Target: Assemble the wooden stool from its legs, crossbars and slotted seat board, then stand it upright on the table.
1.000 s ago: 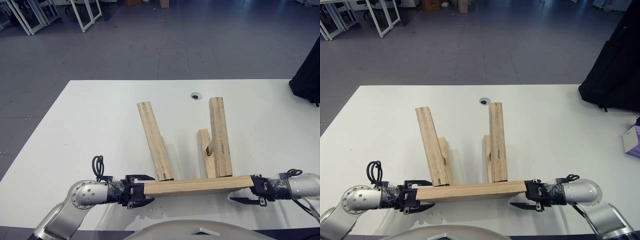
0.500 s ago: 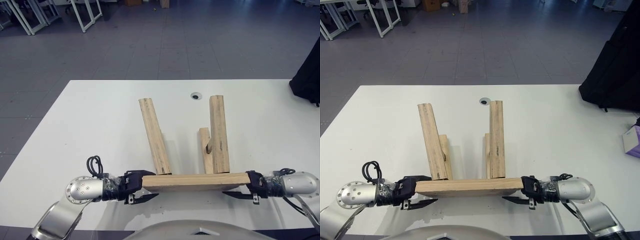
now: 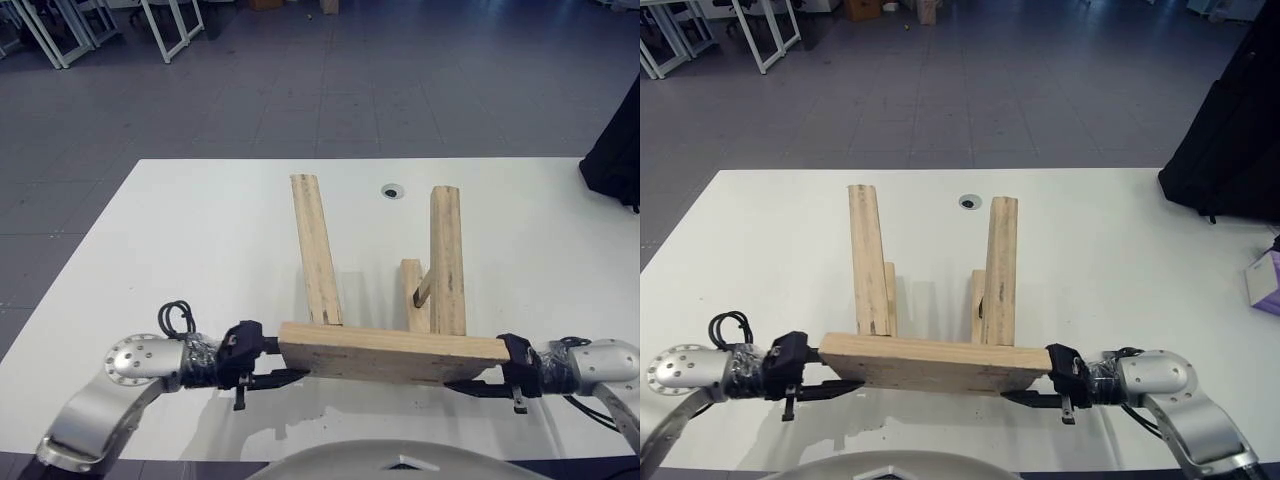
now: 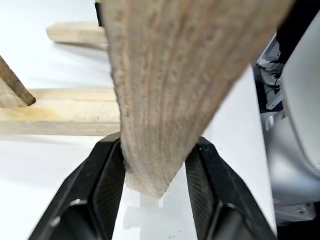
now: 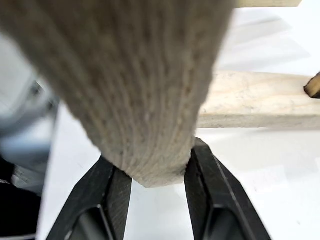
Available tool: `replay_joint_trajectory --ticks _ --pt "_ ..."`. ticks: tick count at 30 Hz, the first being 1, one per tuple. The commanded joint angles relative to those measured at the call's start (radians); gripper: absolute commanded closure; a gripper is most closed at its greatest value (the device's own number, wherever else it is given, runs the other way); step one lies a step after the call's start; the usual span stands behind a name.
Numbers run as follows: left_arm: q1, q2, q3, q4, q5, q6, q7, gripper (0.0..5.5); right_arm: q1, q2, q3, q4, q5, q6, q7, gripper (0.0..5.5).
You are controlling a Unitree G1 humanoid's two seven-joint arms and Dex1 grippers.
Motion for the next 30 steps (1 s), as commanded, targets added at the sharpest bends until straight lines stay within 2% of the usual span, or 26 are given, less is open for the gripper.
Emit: replay_joint_trajectory --ticks 1,3,5,10,12,15,20,24,27,30 --pt "0.01 0.005 0.114 -0.115 -0.374 0.137 -0.05 3.85 -0.068 -0.049 -0.142 -0.187 0.501 0.299 -0.026 4.16" --pt "-0.001 -0.02 0.153 -0.137 -0.518 0.175 0.0 3.85 -0.112 -0.095 -0.212 -0.212 0.748 0.413 -0.107 4.16" --pt "-0.021 -0.049 0.179 -0.147 -0.665 0.2 0.085 3.85 -0.126 -0.119 -0.231 -0.23 0.935 0.464 -0.192 4.16" --pt "0.02 -0.066 0.284 -0.187 -0.977 0.176 0.276 3.85 -0.08 -0.111 -0.22 -0.286 1.234 0.438 -0.413 4.16" --pt "-0.033 -0.119 0.241 -0.209 -1.118 0.102 0.469 3.85 -0.057 -0.07 -0.203 -0.314 1.313 0.389 -0.515 4.16" --pt "-0.067 -0.215 0.174 -0.294 -1.202 0.001 0.694 3.85 -0.062 -0.022 -0.17 -0.369 1.437 0.312 -0.676 4.16" --pt "-0.131 -0.321 0.065 -0.388 -1.313 -0.109 1.05 3.97 -0.181 0.14 -0.082 -0.462 1.479 0.18 -1.076 4.16" --pt "-0.197 -0.378 0.021 -0.414 -1.333 -0.195 1.246 4.02 -0.273 0.253 -0.04 -0.485 1.47 0.073 -1.361 4.15" --pt "-0.284 -0.43 -0.007 -0.383 -1.353 -0.251 1.387 4.02 -0.339 0.331 0.03 -0.494 1.346 0.053 -1.543 4.12" --pt "-0.396 -0.459 -0.062 -0.329 -1.314 -0.244 1.502 4.02 -0.411 0.428 0.072 -0.434 1.42 -0.004 -1.724 4.09"
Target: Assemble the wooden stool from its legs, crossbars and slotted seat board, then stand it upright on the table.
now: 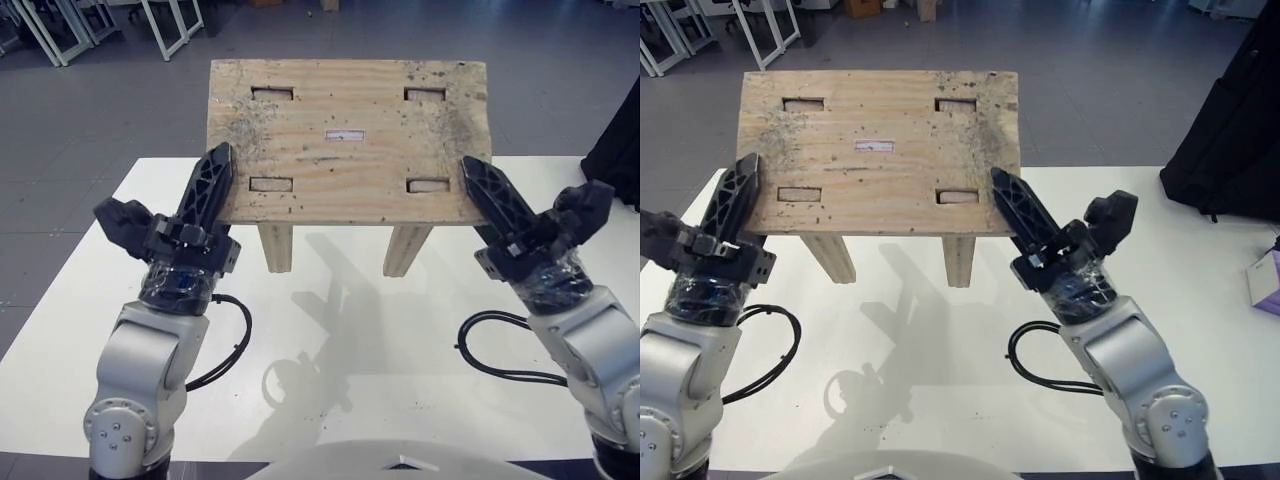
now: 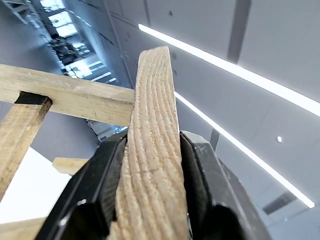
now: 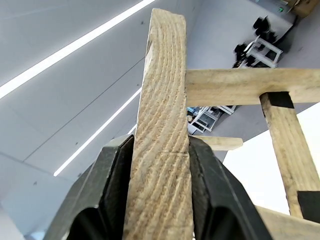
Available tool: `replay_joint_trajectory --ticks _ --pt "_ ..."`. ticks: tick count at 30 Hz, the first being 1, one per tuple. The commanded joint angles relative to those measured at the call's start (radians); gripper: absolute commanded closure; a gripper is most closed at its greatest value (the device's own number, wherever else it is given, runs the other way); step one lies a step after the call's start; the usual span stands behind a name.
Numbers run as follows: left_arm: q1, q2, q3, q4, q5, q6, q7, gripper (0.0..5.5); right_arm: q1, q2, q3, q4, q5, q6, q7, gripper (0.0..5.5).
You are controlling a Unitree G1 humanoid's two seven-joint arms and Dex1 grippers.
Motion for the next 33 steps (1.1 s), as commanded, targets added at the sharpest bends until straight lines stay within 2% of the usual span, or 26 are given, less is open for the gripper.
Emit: replay_joint_trajectory --ticks 1,9,10,12,15,18,19,22,25,27,29,33 --pt "-0.186 -0.022 -0.118 0.001 0.03 0.077 0.105 4.02 -0.107 0.086 0.071 0.063 0.018 -0.007 -0.236 4.09" --pt "-0.221 -0.082 -0.195 0.17 0.186 0.104 0.374 4.02 -0.195 0.161 0.027 0.151 0.012 -0.046 -0.583 4.09" --pt "-0.206 -0.095 -0.207 0.189 0.203 0.107 0.383 3.62 -0.198 0.173 0.029 0.159 0.018 -0.043 -0.604 4.08" --pt "-0.183 -0.108 -0.242 0.22 0.294 0.141 0.328 3.29 -0.185 0.185 0.042 0.169 0.015 -0.022 -0.632 4.08" --pt "-0.147 -0.163 -0.229 0.257 0.371 0.134 0.31 2.85 -0.161 0.157 0.07 0.209 -0.017 0.051 -0.639 4.08" --pt "-0.147 -0.121 -0.192 0.246 0.434 0.19 0.268 2.41 -0.151 0.157 0.072 0.252 -0.069 0.081 -0.612 4.06" --pt "-0.151 -0.106 -0.164 0.25 0.444 0.204 0.26 2.2 -0.151 0.163 0.071 0.261 -0.078 0.086 -0.602 3.66" --pt "-0.149 -0.085 -0.1 0.258 0.478 0.234 0.246 1.86 -0.145 0.172 0.054 0.275 -0.12 0.11 -0.572 3.25" --pt "-0.117 -0.082 -0.062 0.227 0.513 0.254 0.227 1.29 -0.136 0.153 0.02 0.278 -0.177 0.141 -0.539 2.58" --pt "-0.1 -0.062 -0.03 0.197 0.541 0.269 0.183 1.27 -0.156 0.149 -0.014 0.287 -0.213 0.155 -0.519 2.17" --pt "-0.097 -0.052 0.003 0.167 0.541 0.271 0.148 1.27 -0.179 0.161 -0.04 0.29 -0.233 0.16 -0.5 1.9" --pt "-0.106 -0.047 0.051 0.137 0.528 0.272 0.088 1.27 -0.267 0.159 -0.122 0.313 -0.202 0.164 -0.479 1.9"
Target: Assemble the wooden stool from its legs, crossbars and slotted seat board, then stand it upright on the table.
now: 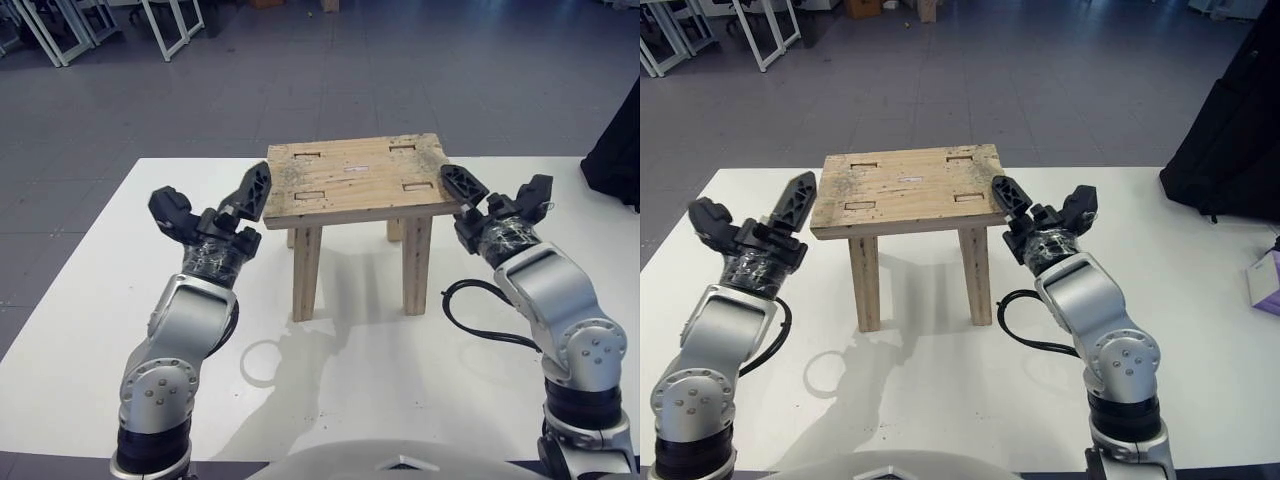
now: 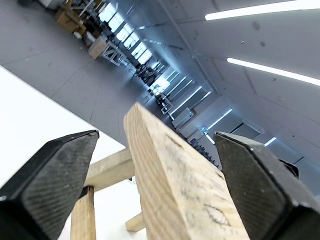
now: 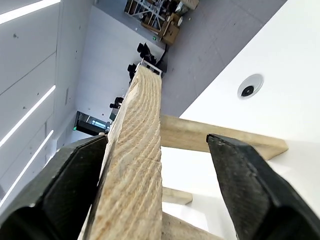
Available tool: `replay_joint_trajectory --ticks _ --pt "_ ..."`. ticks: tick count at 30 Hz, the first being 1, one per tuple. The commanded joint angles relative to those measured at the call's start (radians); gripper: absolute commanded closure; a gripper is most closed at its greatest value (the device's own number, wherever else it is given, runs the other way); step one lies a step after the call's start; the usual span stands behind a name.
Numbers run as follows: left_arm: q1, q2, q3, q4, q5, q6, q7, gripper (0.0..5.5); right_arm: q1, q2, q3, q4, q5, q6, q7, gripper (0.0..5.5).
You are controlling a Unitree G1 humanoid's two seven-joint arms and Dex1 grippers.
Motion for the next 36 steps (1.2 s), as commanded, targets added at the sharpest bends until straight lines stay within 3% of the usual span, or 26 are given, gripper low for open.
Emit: replay_joint_trajectory --ticks 1,6,9,10,15,18,20,27,36 --pt "-0.007 0.015 0.042 -0.03 -0.005 0.015 -0.055 1.27 -0.099 -0.011 -0.089 0.042 0.031 0.007 -0.009 1.9" --pt "0.025 0.049 0.072 -0.084 0.062 0.02 -0.157 1.27 -0.114 -0.057 -0.147 0.032 0.024 0.078 0.109 1.9" --pt "0.14 0.067 0.086 -0.178 0.024 0.005 -0.378 1.27 0.071 -0.133 -0.26 0.004 0.083 0.187 0.424 1.9" --pt "0.191 0.087 0.079 -0.173 0.129 -0.001 -0.428 1.27 0.148 -0.158 -0.282 0.004 0.025 0.205 0.525 1.9" --pt "0.257 0.059 0.109 0.071 0.738 -0.125 -0.32 1.27 0.258 -0.201 -0.094 0.178 -0.829 -0.023 0.614 1.9" --pt "0.233 0.081 0.026 0.27 0.994 -0.15 -0.268 1.27 0.217 -0.185 0.075 0.314 -1.16 -0.171 0.681 1.9" --pt "0.201 0.087 -0.04 0.378 1.12 -0.199 -0.281 1.27 0.187 -0.155 0.129 0.379 -1.284 -0.24 0.694 1.9" --pt "0.112 0.002 -0.036 0.564 1.236 -0.413 -0.343 1.27 0.134 -0.027 0.11 0.507 -1.453 -0.367 0.739 1.9" --pt "0.079 -0.048 -0.027 0.622 1.244 -0.509 -0.435 1.27 0.138 0.011 0.029 0.535 -1.516 -0.394 0.814 1.9"
